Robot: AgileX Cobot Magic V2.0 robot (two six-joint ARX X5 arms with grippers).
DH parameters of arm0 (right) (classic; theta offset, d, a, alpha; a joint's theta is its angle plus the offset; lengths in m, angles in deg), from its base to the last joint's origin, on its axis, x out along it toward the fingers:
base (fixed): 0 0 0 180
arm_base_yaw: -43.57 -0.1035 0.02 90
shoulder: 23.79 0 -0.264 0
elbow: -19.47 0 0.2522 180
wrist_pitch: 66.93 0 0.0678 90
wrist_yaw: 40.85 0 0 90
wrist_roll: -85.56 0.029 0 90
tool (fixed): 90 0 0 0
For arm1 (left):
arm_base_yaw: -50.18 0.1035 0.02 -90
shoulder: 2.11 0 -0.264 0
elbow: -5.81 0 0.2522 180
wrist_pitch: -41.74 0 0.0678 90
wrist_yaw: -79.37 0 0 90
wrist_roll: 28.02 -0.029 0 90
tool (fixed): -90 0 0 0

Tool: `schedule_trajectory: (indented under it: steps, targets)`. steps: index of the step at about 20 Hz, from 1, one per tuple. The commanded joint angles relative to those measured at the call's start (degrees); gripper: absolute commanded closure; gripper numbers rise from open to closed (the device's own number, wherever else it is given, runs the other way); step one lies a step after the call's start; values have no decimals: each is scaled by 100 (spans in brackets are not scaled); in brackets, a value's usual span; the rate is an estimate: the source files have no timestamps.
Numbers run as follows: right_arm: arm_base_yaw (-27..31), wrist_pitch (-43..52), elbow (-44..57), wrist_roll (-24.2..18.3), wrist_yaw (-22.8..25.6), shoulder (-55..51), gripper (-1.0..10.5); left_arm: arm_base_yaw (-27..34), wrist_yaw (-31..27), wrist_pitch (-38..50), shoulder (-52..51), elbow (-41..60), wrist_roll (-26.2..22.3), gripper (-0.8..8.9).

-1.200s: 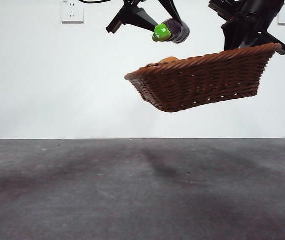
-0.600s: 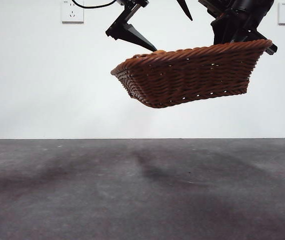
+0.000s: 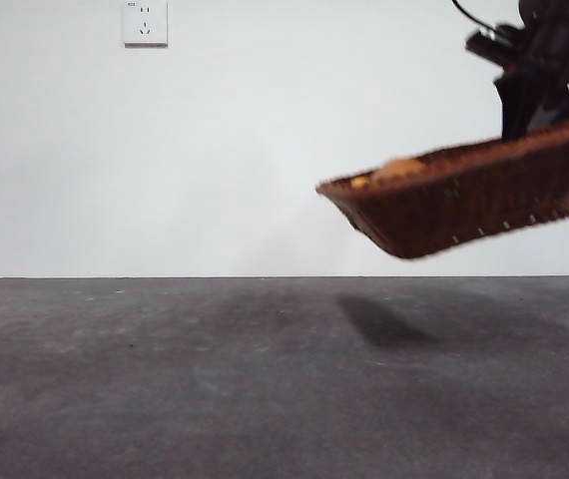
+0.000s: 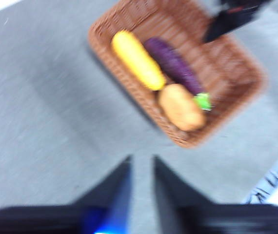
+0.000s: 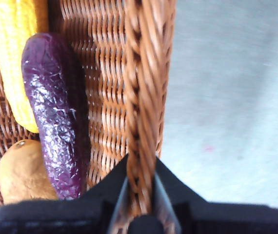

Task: Help me put the vegetables on the table into the basket

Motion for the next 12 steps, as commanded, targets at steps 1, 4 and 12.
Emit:
schedule_trajectory:
  steps: [1, 4, 12]
  targets:
    - [87, 87, 50, -262, -361, 323, 963, -389, -13, 7, -291, 262, 24, 822]
    - [133, 260, 50, -334, -474, 743, 963, -824, -15, 7, -813, 1130, 212, 822]
    - [133, 415, 87, -560, -654, 1755, 963, -953, -173, 7, -2542, 3602, 997, 822]
